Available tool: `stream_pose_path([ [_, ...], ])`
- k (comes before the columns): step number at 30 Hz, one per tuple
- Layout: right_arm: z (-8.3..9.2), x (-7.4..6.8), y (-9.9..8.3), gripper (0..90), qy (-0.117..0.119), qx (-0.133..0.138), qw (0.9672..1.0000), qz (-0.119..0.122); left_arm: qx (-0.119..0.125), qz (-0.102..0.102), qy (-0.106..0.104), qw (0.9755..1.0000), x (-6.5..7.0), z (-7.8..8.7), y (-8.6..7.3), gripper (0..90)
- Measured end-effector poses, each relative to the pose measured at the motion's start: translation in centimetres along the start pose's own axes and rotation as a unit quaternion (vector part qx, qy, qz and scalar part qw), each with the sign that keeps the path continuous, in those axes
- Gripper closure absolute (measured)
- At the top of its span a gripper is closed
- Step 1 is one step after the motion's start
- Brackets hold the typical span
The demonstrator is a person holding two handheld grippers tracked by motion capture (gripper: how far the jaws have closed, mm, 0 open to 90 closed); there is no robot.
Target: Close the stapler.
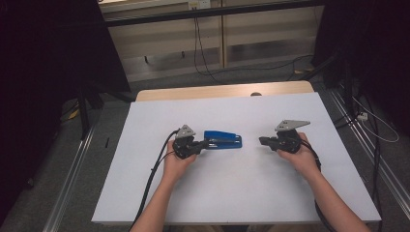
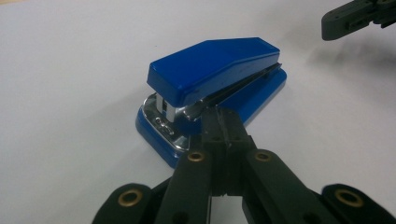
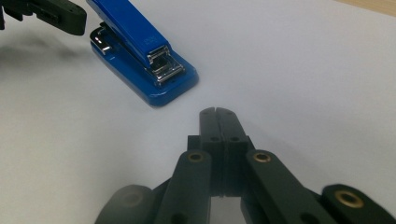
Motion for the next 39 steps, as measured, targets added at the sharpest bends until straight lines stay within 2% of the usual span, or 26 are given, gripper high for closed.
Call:
stream_pose_path([
  [2,0.0,-0.2,0.1,85.6,0.001,0.004,1.0,-0.004,0.001,-0.001,0.005,1.0,0.0,0.3,0.0,84.0],
  [3,0.1,-0.3,0.1,82.7,0.001,0.005,1.0,-0.008,0.003,0.002,0.006,1.0,0.0,0.4,0.1,78.0],
  [5,0.2,-0.6,0.1,78.3,0.002,0.007,0.9999,-0.008,0.001,-0.001,-0.001,1.0,0.2,0.6,0.0,73.7],
  [6,0.3,-0.8,0.1,74.9,0.001,0.008,0.9999,-0.01,0.001,-0.007,0.004,1.0,0.2,0.9,0.0,68.9],
  [7,0.4,-0.9,0.2,72.3,0.0,0.01,0.9999,-0.013,0.001,-0.005,0.0,1.0,0.3,1.1,0.0,65.0],
  [9,0.7,-1.2,0.4,66.6,-0.001,0.016,0.9998,-0.015,0.004,0.0,-0.001,1.0,0.4,1.6,0.0,62.3],
  [11,1.0,-1.4,0.5,60.1,-0.002,0.022,0.9995,-0.021,0.008,0.01,-0.004,0.9999,0.5,2.2,0.0,50.7],
  [13,1.3,-1.8,0.6,52.2,-0.003,0.026,0.9994,-0.025,0.01,0.001,0.001,0.9999,0.7,2.9,-0.1,44.1],
  [15,1.8,-2.1,0.7,47.0,-0.007,0.03,0.9991,-0.028,0.008,0.004,0.004,0.9999,0.8,3.4,-0.3,32.9],
  [16,1.9,-2.2,0.7,43.4,-0.008,0.03,0.999,-0.031,0.013,0.001,0.005,0.9999,0.8,3.8,-0.4,32.4],
  [20,3.2,-2.8,0.9,30.9,-0.025,0.041,0.9983,-0.034,0.02,0.012,0.006,0.9997,0.8,5.0,-0.6,24.0],
  [25,4.6,-3.7,0.6,23.0,-0.036,0.045,0.9978,-0.033,0.022,0.012,0.009,0.9997,1.1,6.1,-1.1,17.5],
  [30,5.3,-4.4,0.1,18.5,-0.037,0.045,0.9979,-0.027,0.028,0.018,0.009,0.9994,0.8,7.1,-1.3,11.2],
  [34,5.7,-4.8,-0.1,16.8,-0.038,0.046,0.9979,-0.022,0.034,0.017,0.007,0.9992,0.8,7.9,-1.5,9.9],
  [39,6.2,-5.3,-0.6,15.2,-0.039,0.046,0.998,-0.019,0.043,0.021,0.016,0.9987,0.2,9.3,-2.0,8.9],
])
Point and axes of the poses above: each handheld gripper's, and its own axes: z roughly backward along the jaws, y roughly out of its top, x roughly to its right, the point moved 10 cm from there along -z, roughly forward along the jaws, and after that the axes turned 13 degrees about z, right-handed, at the moved point
